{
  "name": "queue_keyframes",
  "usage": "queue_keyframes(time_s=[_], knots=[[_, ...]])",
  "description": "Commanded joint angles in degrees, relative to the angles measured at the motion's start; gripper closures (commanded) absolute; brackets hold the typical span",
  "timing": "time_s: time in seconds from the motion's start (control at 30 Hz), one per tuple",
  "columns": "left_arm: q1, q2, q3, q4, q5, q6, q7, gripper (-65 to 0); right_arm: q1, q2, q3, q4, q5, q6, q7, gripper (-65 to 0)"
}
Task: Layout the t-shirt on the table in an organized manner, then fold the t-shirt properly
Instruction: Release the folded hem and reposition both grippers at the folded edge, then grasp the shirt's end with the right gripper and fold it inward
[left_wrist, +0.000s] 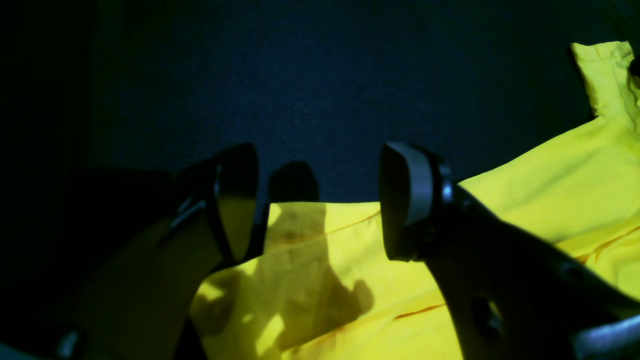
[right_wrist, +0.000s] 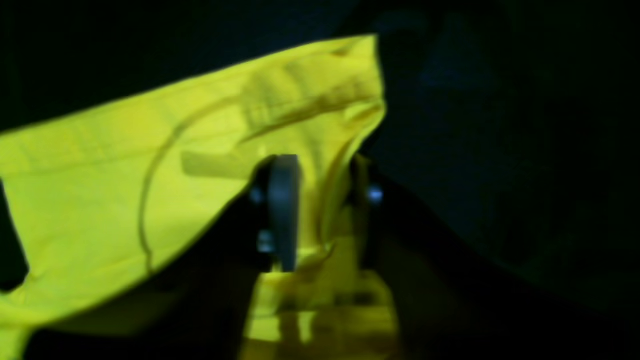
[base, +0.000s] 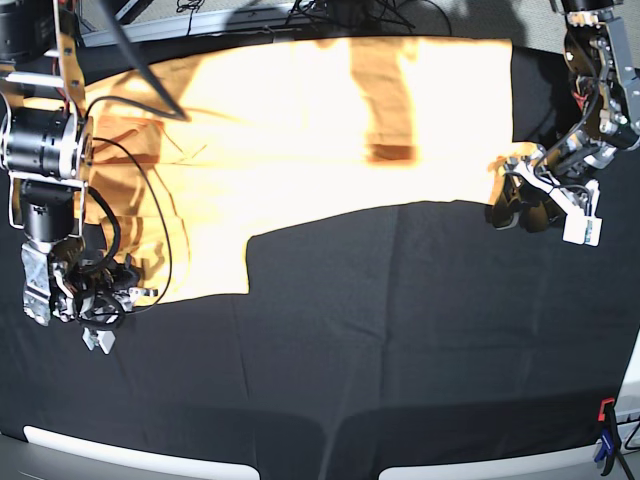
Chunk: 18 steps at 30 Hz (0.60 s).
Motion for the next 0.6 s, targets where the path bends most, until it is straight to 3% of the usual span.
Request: queue_keyframes(time_s=[0.0, 0.07, 0.23, 0.47, 0.57], knots=[[-0.6, -0.7, -0.3, 1.2, -0.9, -0.2, -1.1, -35.4, 1.9, 0.4, 0.2, 0.7, 0.9, 0.3, 0.2, -4.2], [-0.6, -0.7, -0.3, 1.2, -0.9, -0.2, -1.1, -35.4, 1.9, 0.5, 0.2, 0.7, 0.9, 0.5, 0.2, 0.0], [-0.6, -0.7, -0.3, 1.2, -0.9, -0.2, -1.1, -35.4, 1.9, 1.0, 0.2, 2.1, 2.3, 4.7, -0.9, 0.0], [-0.6, -0.7, -0.3, 1.2, -0.9, -0.2, -1.1, -35.4, 1.7, 1.9, 0.2, 9.9, 9.8, 4.7, -11.8, 0.0], [-0.5, -0.7, -0.3, 1.2, -0.8, -0.2, -1.1, -35.4, -1.1, 1.9, 0.2, 15.8, 11.5, 4.7, -13.7, 0.0]])
